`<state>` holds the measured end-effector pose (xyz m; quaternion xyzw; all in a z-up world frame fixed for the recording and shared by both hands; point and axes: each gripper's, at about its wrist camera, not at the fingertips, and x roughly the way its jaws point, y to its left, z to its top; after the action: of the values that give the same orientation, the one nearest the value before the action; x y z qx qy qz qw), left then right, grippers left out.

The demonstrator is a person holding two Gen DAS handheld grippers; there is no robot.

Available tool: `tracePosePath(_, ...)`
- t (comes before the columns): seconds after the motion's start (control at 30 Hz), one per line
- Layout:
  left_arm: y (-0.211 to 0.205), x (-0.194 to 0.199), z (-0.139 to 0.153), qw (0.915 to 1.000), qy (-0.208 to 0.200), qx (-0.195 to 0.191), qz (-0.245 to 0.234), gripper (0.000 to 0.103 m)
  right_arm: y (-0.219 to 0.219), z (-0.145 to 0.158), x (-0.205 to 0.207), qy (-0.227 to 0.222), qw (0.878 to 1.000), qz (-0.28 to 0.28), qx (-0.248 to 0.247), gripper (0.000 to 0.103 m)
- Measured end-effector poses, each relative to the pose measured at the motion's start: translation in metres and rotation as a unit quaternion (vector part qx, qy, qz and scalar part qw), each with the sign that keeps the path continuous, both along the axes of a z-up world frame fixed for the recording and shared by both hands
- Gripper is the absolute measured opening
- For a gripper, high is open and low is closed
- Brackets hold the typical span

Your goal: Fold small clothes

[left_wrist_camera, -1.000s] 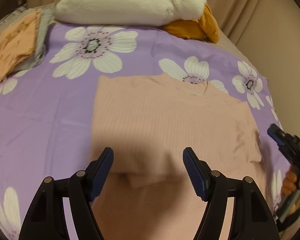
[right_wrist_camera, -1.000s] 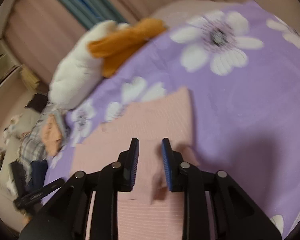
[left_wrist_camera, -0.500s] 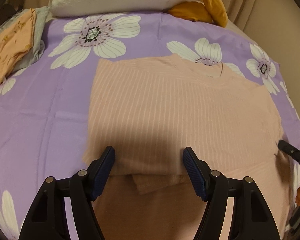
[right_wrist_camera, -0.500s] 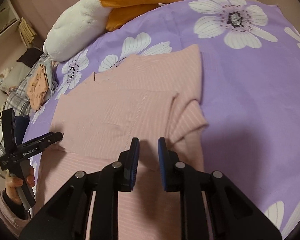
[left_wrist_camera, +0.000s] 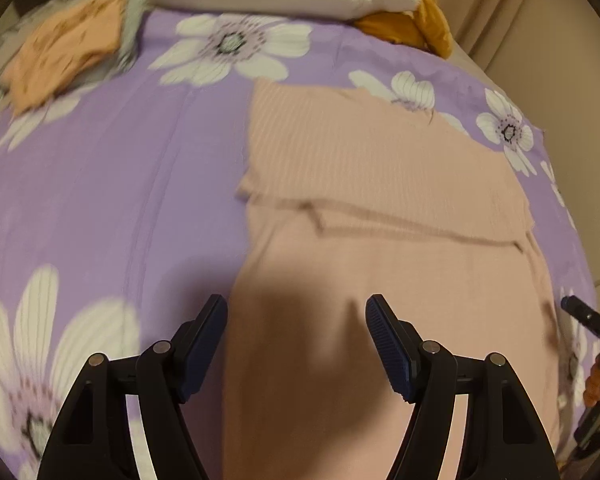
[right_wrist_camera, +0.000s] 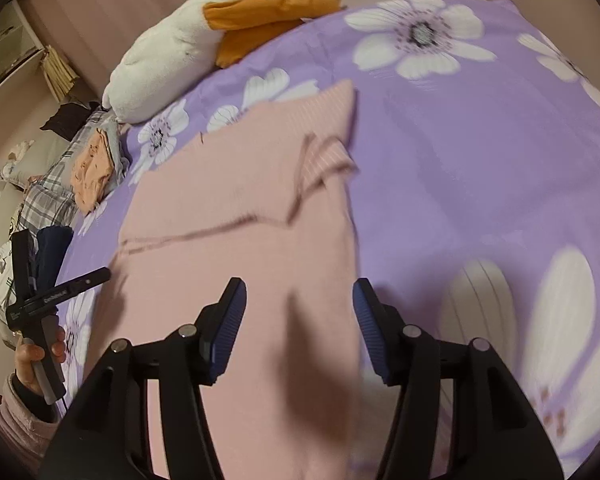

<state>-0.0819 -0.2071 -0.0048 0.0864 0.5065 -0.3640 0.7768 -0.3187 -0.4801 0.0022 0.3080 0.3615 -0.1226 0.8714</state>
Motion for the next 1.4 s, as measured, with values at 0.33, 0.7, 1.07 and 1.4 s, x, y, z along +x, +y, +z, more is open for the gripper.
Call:
tracePosePath(0.33, 0.077, -0.040, -0.017, 0.9968, 0.071, -0.035, 0.006, 0.071, 0.019, -0.030, -0.067, 0.013, 0.998, -0.011, 0.067, 0.057)
tracePosePath(0.7, 0.108, -0.091, -0.017, 0.9872, 0.131, -0.083, -0.038, 0.071, 0.051, -0.043, -0.108, -0.016, 0.986, 0.030, 0.162, 0.057)
tracePosePath(1.07, 0.091, -0.092, -0.023, 0.9835, 0.147, -0.097, -0.038, 0.030, 0.076, -0.050, -0.110, -0.037, 0.981, 0.049, 0.183, 0.040)
tracePosePath(1.4, 0.113, -0.092, -0.010, 0.9838, 0.134, -0.119, -0.012, 0.003, 0.077, -0.035, -0.110, -0.077, 0.982, 0.048, 0.167, 0.005)
